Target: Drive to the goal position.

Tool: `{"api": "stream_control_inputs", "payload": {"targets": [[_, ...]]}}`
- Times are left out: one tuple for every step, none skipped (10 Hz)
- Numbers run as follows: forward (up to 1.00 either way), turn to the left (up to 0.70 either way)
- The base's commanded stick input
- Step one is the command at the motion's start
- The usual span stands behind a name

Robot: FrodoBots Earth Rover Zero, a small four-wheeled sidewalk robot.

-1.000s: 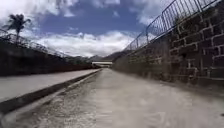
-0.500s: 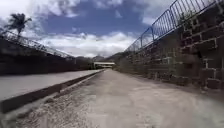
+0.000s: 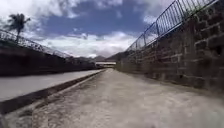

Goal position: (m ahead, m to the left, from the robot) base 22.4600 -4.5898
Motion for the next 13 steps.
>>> {"api": "stream_control_inputs", "payload": {"targets": [[1.0, 0.0], [1.0, 0.0], [1.0, 0.0], [1.0, 0.0], [1.0, 0.0], [1.0, 0.0], [1.0, 0.0], [1.0, 0.0], [1.0, 0.0], [1.0, 0.0], [1.0, 0.0], [1.0, -0.02], [1.0, -0.12]]}}
